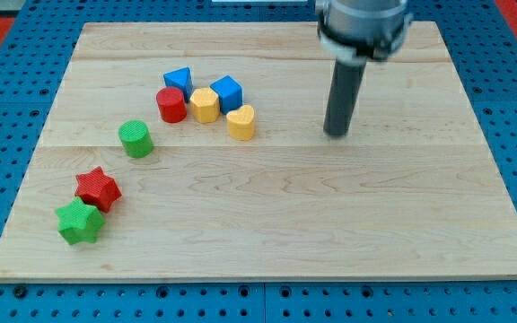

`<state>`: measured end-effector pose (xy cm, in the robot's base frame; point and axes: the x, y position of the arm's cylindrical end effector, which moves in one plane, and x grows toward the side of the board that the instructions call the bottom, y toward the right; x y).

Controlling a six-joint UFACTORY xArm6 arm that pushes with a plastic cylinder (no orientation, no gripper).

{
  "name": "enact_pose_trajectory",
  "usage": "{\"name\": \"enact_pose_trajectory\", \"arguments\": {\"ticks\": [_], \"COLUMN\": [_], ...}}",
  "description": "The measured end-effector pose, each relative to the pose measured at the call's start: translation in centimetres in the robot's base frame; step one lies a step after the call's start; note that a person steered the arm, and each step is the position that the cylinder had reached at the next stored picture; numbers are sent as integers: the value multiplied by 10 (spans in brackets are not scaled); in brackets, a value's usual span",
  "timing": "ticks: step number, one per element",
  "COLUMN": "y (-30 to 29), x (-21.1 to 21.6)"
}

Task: Push the blue triangle into blue cube

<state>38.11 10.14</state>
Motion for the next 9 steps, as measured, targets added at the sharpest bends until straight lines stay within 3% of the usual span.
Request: {"name": "enact_pose_trajectory", "arguments": {"ticks": [1,2,3,4,9], "y": [-28,-98,-221,-304,-246], "x": [-64,-91,-91,-91,-67]}}
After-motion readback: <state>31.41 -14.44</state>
